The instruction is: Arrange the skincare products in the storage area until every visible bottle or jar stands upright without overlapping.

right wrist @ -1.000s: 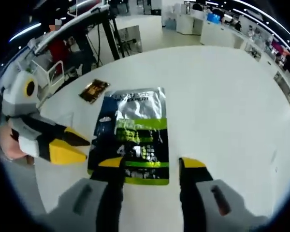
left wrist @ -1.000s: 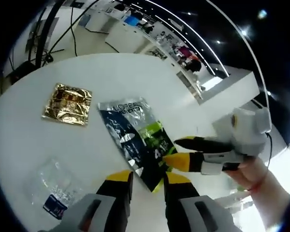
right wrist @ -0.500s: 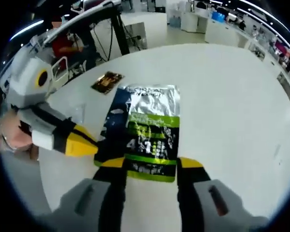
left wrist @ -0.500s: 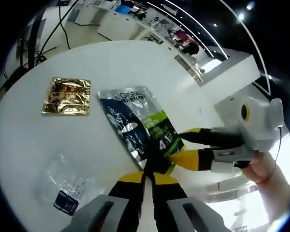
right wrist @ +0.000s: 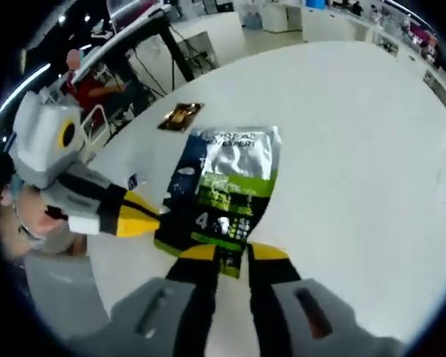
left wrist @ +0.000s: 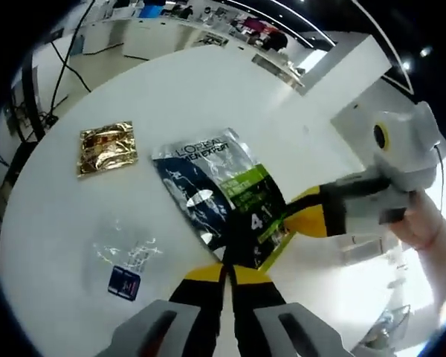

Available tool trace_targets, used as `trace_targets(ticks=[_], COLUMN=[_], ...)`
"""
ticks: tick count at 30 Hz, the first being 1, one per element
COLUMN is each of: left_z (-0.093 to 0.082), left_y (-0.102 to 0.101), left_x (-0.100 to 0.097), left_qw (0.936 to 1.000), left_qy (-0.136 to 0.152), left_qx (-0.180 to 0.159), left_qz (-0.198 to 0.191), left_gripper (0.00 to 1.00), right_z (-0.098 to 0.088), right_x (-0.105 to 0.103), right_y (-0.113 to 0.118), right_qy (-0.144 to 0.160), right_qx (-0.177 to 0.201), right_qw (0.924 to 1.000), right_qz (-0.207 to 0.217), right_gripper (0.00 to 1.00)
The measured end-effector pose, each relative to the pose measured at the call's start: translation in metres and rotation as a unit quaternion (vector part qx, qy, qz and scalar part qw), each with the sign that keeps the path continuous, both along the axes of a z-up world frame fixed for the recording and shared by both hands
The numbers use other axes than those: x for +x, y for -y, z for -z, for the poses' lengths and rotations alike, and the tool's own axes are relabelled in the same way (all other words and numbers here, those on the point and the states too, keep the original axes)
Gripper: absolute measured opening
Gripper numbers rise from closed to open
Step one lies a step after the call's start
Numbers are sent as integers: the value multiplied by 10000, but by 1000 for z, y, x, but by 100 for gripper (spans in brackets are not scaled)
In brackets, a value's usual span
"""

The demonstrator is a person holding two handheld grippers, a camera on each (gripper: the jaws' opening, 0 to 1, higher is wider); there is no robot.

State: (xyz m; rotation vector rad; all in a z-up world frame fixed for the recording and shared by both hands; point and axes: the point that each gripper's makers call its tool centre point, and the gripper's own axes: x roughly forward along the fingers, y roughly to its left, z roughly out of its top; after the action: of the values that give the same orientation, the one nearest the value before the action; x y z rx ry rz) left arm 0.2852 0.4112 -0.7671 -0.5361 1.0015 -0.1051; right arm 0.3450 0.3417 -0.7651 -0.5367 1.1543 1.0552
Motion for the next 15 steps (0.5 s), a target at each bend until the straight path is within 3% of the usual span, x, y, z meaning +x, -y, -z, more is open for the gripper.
trace_targets(ticks=[1, 3, 6, 15], left_z=[0, -2, -6, -28], left_y=[-2, -3, -8, -15], left_x=[-2, -4, -7, -15], left_qw=[10000, 10000, 9999, 9986], left_qy=[-31, -2, 95, 378], left_qx=[-10, -66, 111, 342], left_qz=[-8, -14, 66, 163], left_gripper=[2, 1, 1, 0], right_z=[2, 1, -1, -22], right_x=[0, -13, -18, -32], right_y=[6, 4, 5, 3], right_qy=[92, -201, -214, 148], right_qx=[-163, 71, 82, 275], right_qw=[9998, 9996, 9994, 9990], right_qz=[-8, 186, 248, 333], right_gripper=[2, 2, 2, 2])
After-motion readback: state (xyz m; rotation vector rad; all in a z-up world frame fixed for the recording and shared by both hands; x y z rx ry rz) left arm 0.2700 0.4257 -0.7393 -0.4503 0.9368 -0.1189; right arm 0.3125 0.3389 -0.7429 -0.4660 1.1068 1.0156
